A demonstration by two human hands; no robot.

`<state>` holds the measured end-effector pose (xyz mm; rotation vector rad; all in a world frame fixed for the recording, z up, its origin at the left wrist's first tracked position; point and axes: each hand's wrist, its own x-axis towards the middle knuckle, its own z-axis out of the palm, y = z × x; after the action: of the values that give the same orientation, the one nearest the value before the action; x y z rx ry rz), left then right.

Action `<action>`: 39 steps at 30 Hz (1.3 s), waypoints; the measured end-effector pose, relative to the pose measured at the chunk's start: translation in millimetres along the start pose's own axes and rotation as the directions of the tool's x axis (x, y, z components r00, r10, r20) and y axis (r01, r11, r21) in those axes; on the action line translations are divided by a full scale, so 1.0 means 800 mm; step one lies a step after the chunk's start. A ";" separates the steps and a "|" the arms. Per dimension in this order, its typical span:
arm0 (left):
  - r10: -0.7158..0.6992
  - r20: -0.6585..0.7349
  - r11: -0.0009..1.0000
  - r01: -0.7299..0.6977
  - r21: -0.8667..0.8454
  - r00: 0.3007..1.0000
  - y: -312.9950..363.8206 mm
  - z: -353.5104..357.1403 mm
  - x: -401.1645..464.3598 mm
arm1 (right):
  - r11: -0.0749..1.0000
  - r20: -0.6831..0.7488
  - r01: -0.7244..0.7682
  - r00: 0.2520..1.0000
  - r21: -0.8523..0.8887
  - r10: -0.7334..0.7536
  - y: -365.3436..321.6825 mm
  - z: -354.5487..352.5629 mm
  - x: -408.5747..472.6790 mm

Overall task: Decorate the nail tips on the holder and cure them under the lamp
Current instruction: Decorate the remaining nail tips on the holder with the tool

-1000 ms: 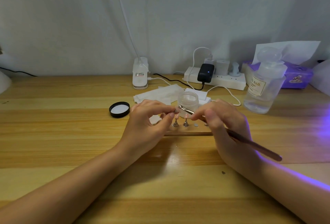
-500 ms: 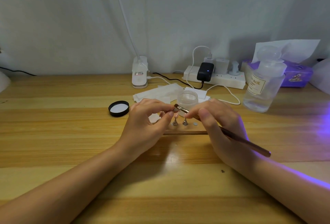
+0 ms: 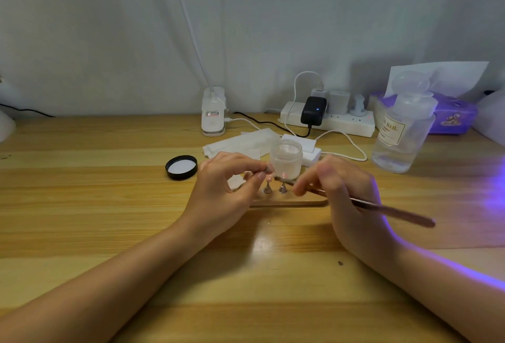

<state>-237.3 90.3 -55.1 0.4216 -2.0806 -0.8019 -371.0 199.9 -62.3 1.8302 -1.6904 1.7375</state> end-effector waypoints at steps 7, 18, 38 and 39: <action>0.011 0.002 1.000 -0.011 0.002 1.000 -0.001 0.000 0.000 | 0.997 -0.023 0.076 0.997 -0.007 -0.076 -0.002 0.002 0.003; 0.036 -0.008 0.999 -0.036 0.008 0.999 -0.005 0.001 0.001 | 0.998 -0.057 0.061 0.997 0.018 -0.060 0.001 0.002 0.001; 0.032 -0.004 0.999 -0.032 0.002 0.999 -0.002 0.001 0.000 | 0.998 -0.057 0.018 0.998 0.052 -0.015 -0.002 -0.004 -0.002; 0.032 -0.006 0.999 -0.032 0.000 0.999 -0.002 0.001 0.000 | 0.998 -0.070 0.029 0.997 0.058 -0.025 -0.001 -0.004 -0.001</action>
<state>-238.1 89.3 -56.2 0.3893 -2.0768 -0.7812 -371.8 203.0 -61.6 1.7852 -1.5982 1.8360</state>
